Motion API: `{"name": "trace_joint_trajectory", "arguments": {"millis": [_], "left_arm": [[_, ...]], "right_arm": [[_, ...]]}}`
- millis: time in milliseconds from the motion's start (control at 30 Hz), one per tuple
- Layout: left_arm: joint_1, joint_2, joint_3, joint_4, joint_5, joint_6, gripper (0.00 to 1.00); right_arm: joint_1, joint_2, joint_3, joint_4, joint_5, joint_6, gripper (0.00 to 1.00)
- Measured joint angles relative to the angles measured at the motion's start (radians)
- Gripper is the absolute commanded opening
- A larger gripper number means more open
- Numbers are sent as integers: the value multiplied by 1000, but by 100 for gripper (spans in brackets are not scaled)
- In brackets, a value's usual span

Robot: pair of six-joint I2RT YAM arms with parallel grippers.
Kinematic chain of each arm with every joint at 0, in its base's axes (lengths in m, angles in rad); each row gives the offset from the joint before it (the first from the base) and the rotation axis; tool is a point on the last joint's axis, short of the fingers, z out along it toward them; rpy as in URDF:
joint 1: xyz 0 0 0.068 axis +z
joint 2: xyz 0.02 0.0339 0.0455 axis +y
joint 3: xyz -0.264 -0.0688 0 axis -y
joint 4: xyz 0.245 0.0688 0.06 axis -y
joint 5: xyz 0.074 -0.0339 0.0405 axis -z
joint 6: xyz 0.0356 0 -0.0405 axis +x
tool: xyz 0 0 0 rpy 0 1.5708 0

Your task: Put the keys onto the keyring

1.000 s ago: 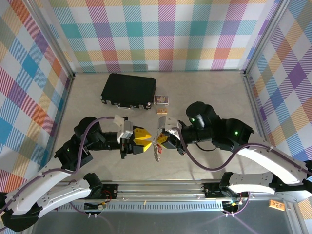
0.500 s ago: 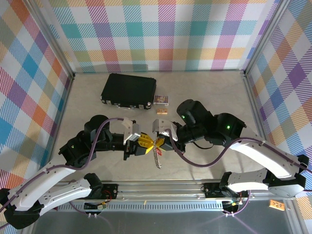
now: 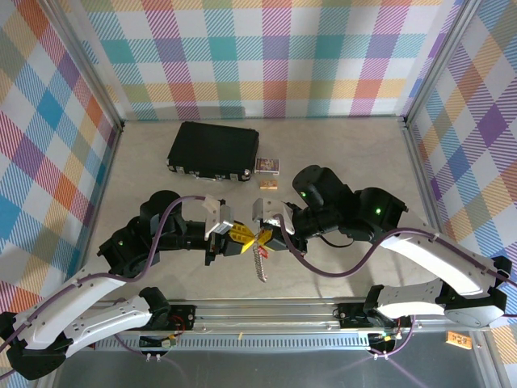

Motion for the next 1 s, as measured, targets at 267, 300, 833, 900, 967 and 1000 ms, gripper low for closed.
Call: {"name": "trace_joint_trajectory", "arguments": {"millis": [267,300,833,900,967,1000], "left_arm": [[0,3,-6,49,13,-5,12],[0,4,-8,51,15,-8,11],[0,-29,-90,226,15,-83,0],[0,-31,-121,306,11,-122,0],[0,-32,-155,389,11,-162,0],[0,-32,-171,430,11,-184,0]], "right_arm": [[0,-10,0,9,0,0,0],[0,-10,0,8,0,0,0],[0,-39,-22,54,9,40,19],[2,-67,-54,96,12,59,22],[2,-102,-92,140,16,80,22],[2,-119,-111,163,19,92,22]]}}
